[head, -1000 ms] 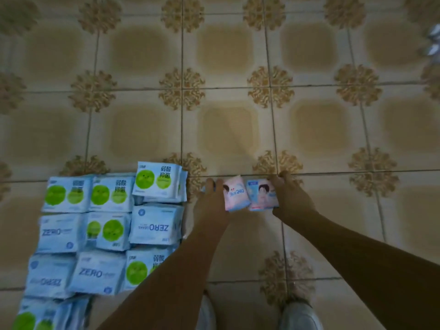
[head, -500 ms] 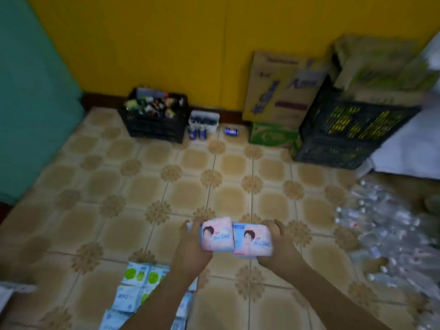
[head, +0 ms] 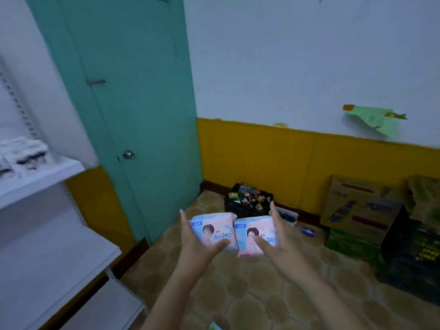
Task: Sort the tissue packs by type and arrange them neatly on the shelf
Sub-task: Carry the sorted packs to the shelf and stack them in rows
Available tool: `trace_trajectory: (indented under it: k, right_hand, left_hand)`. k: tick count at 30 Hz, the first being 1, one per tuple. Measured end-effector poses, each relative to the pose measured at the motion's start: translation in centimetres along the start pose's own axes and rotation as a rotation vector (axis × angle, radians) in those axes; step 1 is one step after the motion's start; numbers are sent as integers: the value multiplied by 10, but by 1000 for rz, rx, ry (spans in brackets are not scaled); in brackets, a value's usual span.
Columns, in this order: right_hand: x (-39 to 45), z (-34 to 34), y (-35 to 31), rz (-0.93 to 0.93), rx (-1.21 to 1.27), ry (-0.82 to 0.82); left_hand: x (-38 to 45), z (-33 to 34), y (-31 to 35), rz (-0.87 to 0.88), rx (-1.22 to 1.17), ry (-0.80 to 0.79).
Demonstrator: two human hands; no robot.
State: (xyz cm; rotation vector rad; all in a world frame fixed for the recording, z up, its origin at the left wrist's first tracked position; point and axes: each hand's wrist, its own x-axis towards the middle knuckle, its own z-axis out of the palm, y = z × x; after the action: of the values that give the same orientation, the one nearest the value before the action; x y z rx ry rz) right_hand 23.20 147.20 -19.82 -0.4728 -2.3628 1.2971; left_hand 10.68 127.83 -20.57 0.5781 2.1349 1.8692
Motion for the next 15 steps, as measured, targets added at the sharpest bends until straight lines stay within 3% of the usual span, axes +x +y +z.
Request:
trace_trajectory:
  k: [4, 9, 15]
  right_hand:
    - [5, 63, -112, -6, 225, 63]
    - [-3, 155, -238, -68, 314, -131]
    - [-24, 292, -350, -182, 462, -385]
  left_hand:
    - [-31, -126, 58, -42, -49, 179]
    - [-89, -277, 112, -31, -102, 337]
    - [-166, -449, 119, 12, -72, 715]
